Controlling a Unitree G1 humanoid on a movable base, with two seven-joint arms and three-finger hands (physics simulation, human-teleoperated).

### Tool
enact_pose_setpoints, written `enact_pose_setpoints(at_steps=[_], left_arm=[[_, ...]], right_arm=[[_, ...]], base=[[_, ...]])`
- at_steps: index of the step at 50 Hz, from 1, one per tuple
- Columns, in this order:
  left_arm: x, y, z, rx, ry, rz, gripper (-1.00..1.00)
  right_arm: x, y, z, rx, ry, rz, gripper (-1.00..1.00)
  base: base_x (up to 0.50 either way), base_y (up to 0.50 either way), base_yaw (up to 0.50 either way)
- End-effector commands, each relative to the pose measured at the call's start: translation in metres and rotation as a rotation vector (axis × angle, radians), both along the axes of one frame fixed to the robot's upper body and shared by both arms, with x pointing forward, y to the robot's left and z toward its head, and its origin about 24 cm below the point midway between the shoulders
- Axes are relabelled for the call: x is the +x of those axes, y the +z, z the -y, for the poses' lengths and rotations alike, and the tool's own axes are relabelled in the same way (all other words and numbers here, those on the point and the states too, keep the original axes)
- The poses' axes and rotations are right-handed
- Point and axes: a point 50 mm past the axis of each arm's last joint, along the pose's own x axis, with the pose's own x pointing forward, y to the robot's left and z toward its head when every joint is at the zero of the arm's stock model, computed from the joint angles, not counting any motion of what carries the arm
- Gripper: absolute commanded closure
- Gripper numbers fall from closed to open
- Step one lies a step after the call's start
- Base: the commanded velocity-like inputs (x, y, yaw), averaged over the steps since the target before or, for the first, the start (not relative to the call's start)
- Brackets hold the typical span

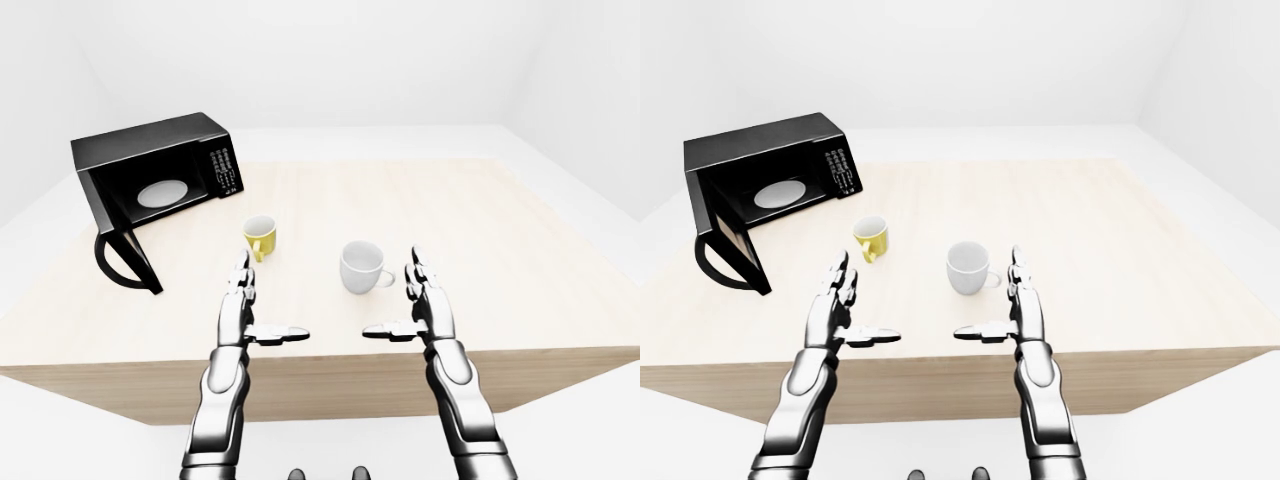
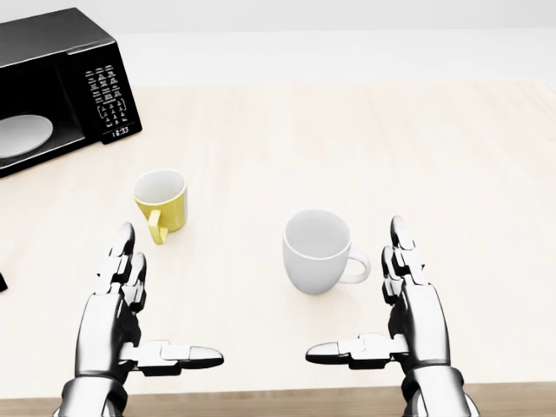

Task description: Close the microwave.

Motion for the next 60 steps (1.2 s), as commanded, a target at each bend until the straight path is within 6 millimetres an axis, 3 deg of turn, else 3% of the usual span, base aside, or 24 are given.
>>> enact_pose_setpoints(at_steps=[1, 20, 24, 28, 31, 35, 45, 52, 60], left_arm=[[0.000, -0.001, -0.007, 0.000, -0.001, -0.002, -1.00], [0.001, -0.004, -0.003, 0.008, -0.010, -0.012, -1.00], [-0.004, 0.003, -0.003, 0.020, -0.018, 0.001, -1.00], [-0.018, 0.021, -0.004, 0.041, -0.004, 0.051, -1.00], [-0.040, 0.051, -0.005, 0.041, 0.000, 0.161, -1.00], [-0.058, 0.072, -0.008, 0.038, 0.004, 0.245, -1.00], [-0.087, 0.103, -0.014, 0.021, 0.011, 0.369, -1.00], [-0.104, 0.118, -0.017, 0.016, 0.013, 0.422, -1.00], [-0.102, 0.116, -0.019, 0.014, 0.018, 0.417, -1.00]], right_arm=[[0.000, 0.000, 0.007, 0.004, 0.001, -0.001, -1.00], [0.001, -0.001, 0.006, -0.003, -0.002, -0.003, -1.00], [-0.002, 0.004, 0.007, -0.015, -0.016, 0.014, -1.00], [-0.012, 0.022, 0.006, -0.029, -0.021, 0.070, -1.00], [-0.026, 0.044, 0.007, -0.040, -0.032, 0.137, -1.00], [-0.042, 0.067, 0.007, -0.049, -0.034, 0.236, -1.00], [-0.073, 0.108, 0.009, -0.056, -0.043, 0.409, -1.00], [-0.075, 0.110, 0.008, -0.056, -0.043, 0.418, -1.00], [-0.076, 0.111, 0.008, -0.064, -0.046, 0.421, -1.00]], base=[[0.00, 0.00, 0.00], [0.00, 0.00, 0.00], [0.00, 0.00, 0.00], [0.00, 0.00, 0.00], [0.00, 0.00, 0.00], [0.00, 0.00, 0.00], [0.00, 0.00, 0.00], [0.00, 0.00, 0.00], [0.00, 0.00, 0.00]])
